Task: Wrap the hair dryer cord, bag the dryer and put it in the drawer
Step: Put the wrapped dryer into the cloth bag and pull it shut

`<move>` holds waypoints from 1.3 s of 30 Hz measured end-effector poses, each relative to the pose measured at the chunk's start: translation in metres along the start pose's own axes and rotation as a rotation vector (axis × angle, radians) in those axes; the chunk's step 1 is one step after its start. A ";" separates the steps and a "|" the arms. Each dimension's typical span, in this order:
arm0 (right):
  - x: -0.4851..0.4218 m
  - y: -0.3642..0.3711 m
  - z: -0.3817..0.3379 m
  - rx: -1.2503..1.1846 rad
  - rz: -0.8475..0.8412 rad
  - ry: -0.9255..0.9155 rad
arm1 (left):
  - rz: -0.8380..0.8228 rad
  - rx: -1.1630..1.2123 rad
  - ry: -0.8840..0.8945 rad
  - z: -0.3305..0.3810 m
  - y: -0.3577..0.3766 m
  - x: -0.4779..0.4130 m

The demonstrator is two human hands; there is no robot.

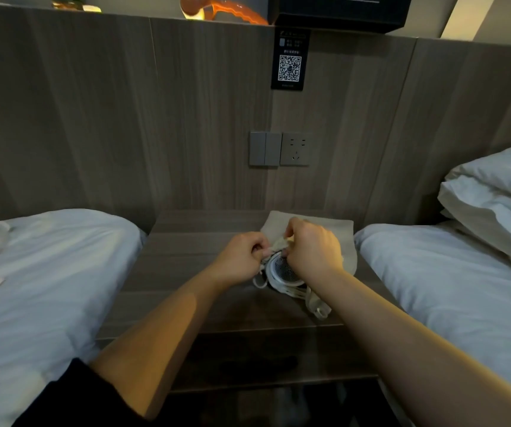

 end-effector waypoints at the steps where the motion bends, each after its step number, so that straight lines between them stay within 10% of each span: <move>1: -0.001 0.000 0.001 0.016 0.006 -0.004 | -0.019 -0.009 0.007 0.001 0.000 0.001; 9: 0.000 0.004 0.001 -0.044 -0.155 -0.094 | 0.047 -0.063 -0.028 -0.002 0.014 0.022; 20: 0.068 0.003 0.096 -0.444 -0.409 0.389 | 0.040 0.380 -0.316 -0.007 0.042 0.030; 32: 0.043 -0.044 0.081 -0.728 0.187 0.362 | 0.322 0.460 -0.347 0.022 0.003 0.008; 39: -0.016 -0.093 0.051 -0.616 0.125 0.470 | 0.356 0.547 -0.476 0.046 -0.058 -0.037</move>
Point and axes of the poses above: each hand's wrist, its own x-axis away from the middle knuckle, its own y-axis out of the palm, z = x × y, the point moved 4 cm from there along -x, towards the middle knuckle, and after that the axes turned 12 degrees about -x, right-handed, at the moved point
